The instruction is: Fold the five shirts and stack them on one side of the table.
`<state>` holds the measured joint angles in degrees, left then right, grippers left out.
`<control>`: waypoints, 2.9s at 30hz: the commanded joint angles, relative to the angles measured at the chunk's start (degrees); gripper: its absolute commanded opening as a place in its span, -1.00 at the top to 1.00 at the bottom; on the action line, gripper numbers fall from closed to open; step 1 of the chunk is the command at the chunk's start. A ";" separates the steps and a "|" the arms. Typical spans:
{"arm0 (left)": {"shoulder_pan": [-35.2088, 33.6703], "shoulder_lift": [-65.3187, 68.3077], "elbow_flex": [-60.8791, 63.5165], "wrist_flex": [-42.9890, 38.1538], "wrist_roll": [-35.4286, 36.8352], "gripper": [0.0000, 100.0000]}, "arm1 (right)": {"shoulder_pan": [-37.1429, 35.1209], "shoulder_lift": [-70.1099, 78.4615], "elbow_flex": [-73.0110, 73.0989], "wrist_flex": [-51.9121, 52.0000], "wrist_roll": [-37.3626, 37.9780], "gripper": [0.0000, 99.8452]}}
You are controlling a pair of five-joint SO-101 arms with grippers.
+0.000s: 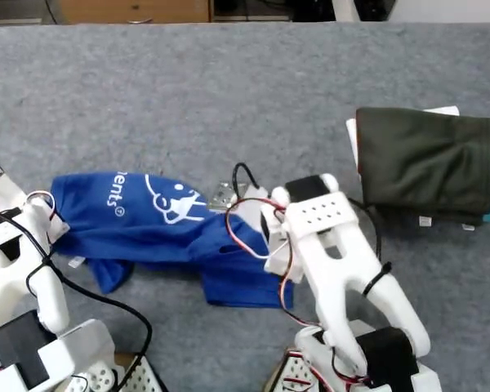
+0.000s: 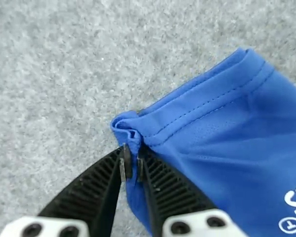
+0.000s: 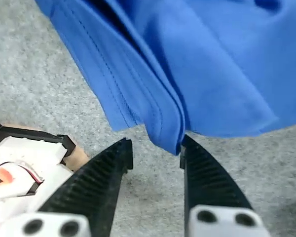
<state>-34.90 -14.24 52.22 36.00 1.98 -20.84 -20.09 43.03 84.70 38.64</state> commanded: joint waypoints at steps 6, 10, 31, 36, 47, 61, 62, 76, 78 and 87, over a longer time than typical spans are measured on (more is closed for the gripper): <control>0.53 0.04 -2.20 -0.26 -0.44 0.96 | -0.13 -2.07 -2.24 -0.97 -3.96 0.80; 0.44 0.04 -2.20 -0.26 -0.44 0.96 | -0.13 -1.80 -2.86 -0.97 -4.57 0.81; 0.18 0.04 -2.20 -0.26 -0.53 0.96 | 0.04 -1.71 -2.42 -0.97 -4.48 0.76; 0.18 0.04 -2.11 -0.26 -0.62 0.96 | 0.04 -1.63 -2.07 -0.97 -4.48 0.73; 0.18 0.04 -2.11 -0.26 -0.62 0.96 | 0.04 -1.71 2.68 -5.36 -4.57 0.73; 0.18 0.04 -2.20 -0.26 -0.62 0.96 | 0.13 -1.71 2.68 -5.36 -4.57 0.95; 0.18 0.04 -2.20 -0.26 -0.62 0.96 | 0.13 -1.89 2.68 -5.36 -4.57 0.98; 0.09 -12.00 -27.43 31.47 -0.35 0.96 | 0.22 -8.66 -36.53 15.21 -4.48 1.00; 0.62 -16.40 -36.57 39.12 -0.35 0.96 | 0.22 -9.89 -46.73 17.05 -4.66 1.00; 0.26 -21.23 -76.84 60.13 -0.35 0.96 | 9.98 -7.87 -91.12 5.27 -20.13 1.00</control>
<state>-34.90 -33.93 -9.05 91.65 1.98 -14.68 -28.70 -32.48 95.69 23.52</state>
